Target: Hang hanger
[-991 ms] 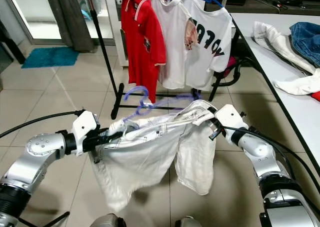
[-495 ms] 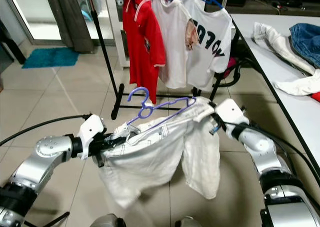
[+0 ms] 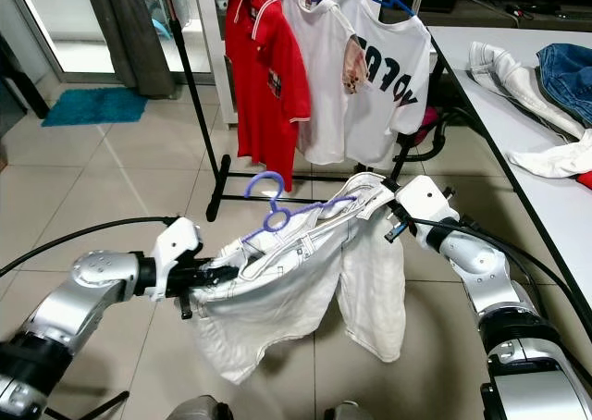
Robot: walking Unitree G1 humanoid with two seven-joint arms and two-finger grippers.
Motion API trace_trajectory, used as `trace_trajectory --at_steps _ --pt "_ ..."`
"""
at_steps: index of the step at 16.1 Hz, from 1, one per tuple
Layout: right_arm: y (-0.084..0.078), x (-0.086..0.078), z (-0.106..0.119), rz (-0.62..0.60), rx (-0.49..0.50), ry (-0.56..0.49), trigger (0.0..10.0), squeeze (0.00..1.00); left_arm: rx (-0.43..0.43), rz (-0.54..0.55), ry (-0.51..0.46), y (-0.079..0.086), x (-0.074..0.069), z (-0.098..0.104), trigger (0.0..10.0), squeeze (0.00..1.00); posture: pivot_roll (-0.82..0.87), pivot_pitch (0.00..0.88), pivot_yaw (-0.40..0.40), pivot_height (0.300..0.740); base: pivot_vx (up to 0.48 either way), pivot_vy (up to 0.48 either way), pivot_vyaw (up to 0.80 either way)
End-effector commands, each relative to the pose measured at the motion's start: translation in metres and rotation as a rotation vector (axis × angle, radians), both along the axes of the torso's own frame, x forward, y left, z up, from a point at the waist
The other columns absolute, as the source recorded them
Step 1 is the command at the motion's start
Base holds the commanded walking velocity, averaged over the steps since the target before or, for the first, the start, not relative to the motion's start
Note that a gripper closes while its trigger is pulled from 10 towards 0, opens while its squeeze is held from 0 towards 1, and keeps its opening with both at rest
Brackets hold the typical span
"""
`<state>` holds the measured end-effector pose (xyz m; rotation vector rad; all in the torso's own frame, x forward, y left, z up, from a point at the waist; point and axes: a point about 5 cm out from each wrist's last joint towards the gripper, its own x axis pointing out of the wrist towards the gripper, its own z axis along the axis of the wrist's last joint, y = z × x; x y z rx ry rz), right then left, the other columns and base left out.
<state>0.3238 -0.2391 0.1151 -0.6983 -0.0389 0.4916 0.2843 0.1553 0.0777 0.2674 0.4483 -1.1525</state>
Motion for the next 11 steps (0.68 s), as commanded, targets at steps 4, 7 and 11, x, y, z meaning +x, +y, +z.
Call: trace_trajectory --at_steps 4,7,11 --pt "-0.013 0.012 0.048 -0.060 0.064 -0.199 0.0 0.00 0.201 0.103 0.136 0.031 -0.003 -0.027 0.0 0.00 -0.03 0.000 0.035 0.740 0.000 0.000 0.00" --pt "-0.002 0.011 0.057 -0.001 0.078 -0.253 0.0 0.00 0.227 0.107 0.191 0.030 0.000 -0.030 0.0 0.00 -0.03 0.000 0.039 0.740 0.000 0.000 0.00" --pt "0.013 0.006 0.070 0.108 0.057 -0.306 0.0 0.00 0.276 0.153 0.273 0.031 0.004 -0.040 0.0 0.00 -0.03 0.000 0.044 0.740 0.000 0.000 0.00"
